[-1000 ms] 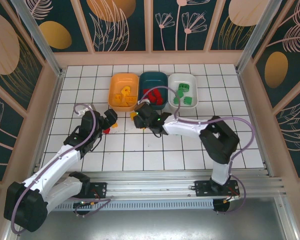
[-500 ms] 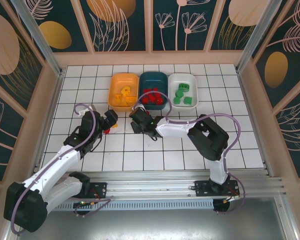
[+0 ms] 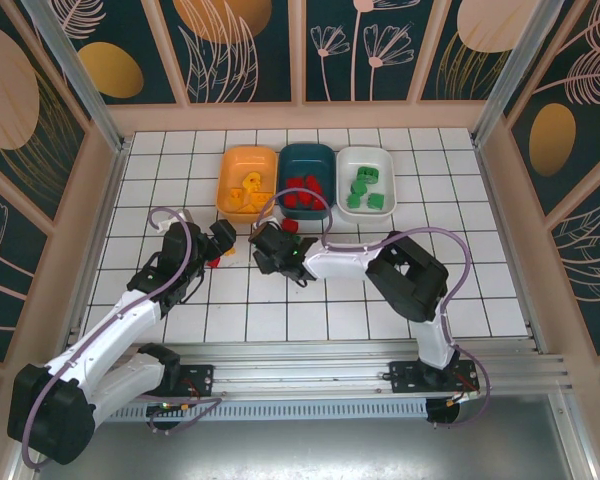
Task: Sort the legos into containers by color
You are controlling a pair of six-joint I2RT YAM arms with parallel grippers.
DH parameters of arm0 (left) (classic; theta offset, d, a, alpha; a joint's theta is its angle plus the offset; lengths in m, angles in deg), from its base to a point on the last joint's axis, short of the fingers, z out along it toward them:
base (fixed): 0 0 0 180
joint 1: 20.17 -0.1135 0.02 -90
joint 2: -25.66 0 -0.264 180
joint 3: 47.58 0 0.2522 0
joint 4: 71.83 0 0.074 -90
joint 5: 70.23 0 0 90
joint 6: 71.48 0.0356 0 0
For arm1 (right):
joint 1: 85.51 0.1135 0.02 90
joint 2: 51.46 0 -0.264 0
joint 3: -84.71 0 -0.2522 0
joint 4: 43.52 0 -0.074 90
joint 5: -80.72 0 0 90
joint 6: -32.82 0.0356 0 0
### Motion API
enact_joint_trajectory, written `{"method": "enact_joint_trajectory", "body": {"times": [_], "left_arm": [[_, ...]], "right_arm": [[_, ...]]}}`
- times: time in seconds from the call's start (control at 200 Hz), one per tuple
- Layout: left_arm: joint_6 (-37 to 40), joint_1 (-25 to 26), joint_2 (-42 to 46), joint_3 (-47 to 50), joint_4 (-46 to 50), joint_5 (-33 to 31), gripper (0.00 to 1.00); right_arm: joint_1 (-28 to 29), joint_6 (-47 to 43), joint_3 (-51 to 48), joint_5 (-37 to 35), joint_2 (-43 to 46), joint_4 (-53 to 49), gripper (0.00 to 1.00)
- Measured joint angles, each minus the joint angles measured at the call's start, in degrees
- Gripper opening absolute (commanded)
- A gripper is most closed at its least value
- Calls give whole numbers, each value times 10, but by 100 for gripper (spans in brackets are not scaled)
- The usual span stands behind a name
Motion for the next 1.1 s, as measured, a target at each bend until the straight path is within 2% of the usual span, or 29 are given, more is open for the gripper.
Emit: {"method": "enact_joint_trajectory", "body": {"times": [0.576, 0.901, 1.101], "left_arm": [[0, 0, 20, 0, 5, 3, 99], [0, -1, 17, 0, 6, 3, 99], [0, -1, 17, 0, 6, 3, 99]], "right_arm": [[3, 10, 0, 14, 23, -2, 70], [-1, -11, 2, 9, 13, -1, 70], [-8, -40, 8, -18, -2, 5, 70]]}}
